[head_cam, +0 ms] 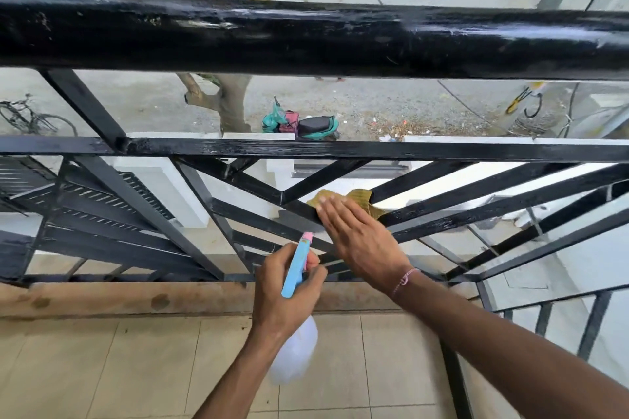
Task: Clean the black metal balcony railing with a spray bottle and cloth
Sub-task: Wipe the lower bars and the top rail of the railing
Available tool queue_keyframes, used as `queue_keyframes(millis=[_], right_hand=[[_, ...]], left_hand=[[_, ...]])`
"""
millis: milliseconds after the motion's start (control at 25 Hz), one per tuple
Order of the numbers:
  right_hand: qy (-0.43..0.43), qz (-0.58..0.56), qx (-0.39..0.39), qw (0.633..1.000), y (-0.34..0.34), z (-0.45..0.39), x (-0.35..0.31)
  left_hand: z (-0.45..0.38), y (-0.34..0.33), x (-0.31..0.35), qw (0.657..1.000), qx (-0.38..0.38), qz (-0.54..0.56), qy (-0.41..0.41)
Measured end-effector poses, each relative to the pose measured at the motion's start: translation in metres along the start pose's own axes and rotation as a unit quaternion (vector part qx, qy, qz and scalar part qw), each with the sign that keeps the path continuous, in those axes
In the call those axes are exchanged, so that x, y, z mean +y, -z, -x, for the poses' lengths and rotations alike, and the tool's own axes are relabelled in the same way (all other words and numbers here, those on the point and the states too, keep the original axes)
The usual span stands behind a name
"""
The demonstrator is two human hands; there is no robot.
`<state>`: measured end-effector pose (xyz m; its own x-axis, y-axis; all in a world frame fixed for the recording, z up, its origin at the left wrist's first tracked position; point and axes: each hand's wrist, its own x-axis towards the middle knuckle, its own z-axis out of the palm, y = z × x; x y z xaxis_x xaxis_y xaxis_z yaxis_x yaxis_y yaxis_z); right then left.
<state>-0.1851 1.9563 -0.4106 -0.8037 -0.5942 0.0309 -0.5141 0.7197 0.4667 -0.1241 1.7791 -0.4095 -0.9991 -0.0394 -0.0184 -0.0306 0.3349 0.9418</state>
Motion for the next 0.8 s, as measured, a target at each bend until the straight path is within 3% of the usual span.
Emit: queue_keyframes(millis=[160,240,480,640,800], right_hand=[[0.111,0.018,0.069,0.991,-0.016,0.043,0.057],[0.131,0.018,0.062,0.989,-0.031,0.061,0.08],[0.001,-0.016,-0.127,0.992,-0.036,0.036,0.026],[-0.018,-0.037,-0.107,0.993,-0.041,0.029,0.013],[0.02,0.012,-0.131,0.991,-0.017,0.054,0.064]], left_hand=[[0.007,-0.03,0.002,1.0,0.003,0.021,0.021],[0.015,-0.051,0.011,0.999,0.012,0.026,0.032],[0.029,-0.089,0.018,0.996,0.048,0.041,0.067],[0.037,-0.087,0.023,0.997,0.057,0.012,0.042],[0.039,-0.082,0.018,0.997,0.058,0.003,0.051]])
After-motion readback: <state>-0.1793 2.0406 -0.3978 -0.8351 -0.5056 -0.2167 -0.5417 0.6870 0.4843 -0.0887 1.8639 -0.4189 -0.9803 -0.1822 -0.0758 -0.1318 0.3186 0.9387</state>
